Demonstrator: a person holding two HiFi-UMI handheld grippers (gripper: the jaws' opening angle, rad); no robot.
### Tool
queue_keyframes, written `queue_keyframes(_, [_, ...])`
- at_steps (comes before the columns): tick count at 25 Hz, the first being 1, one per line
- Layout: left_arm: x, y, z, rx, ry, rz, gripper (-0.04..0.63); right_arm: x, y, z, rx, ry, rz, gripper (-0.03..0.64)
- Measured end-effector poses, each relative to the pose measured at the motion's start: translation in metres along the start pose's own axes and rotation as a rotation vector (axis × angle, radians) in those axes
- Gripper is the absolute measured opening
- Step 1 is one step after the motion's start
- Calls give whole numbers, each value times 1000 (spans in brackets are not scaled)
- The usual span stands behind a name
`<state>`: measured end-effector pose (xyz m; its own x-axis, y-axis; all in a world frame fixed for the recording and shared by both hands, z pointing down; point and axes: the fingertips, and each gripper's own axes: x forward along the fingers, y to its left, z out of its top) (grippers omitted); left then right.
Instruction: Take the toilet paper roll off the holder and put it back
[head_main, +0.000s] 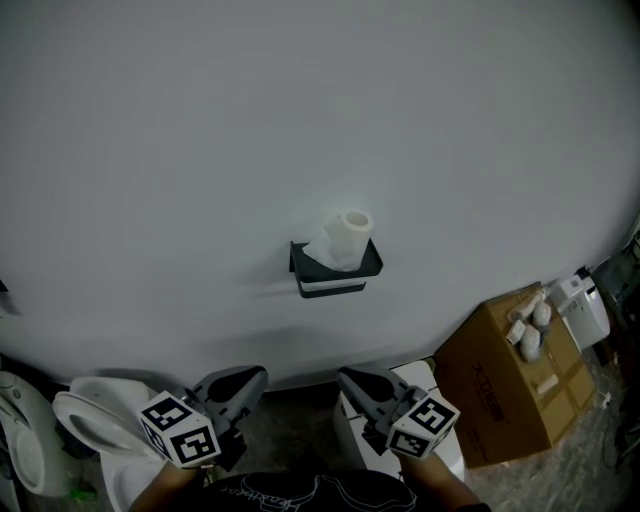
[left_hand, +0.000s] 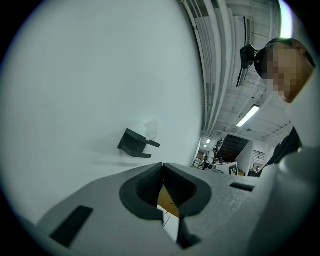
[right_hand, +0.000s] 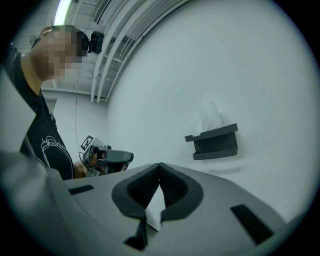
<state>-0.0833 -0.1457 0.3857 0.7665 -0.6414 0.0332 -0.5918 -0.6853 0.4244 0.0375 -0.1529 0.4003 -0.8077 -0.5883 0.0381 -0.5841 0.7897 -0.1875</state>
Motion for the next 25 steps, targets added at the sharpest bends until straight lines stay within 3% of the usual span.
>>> queue_keyframes(8, [-9, -7, -5, 4, 10, 8, 5, -4, 13, -1, -40, 8, 11, 5])
queue_keyframes(25, [-18, 1, -7, 19, 24, 18, 5, -1, 16, -7, 7, 1, -15, 5])
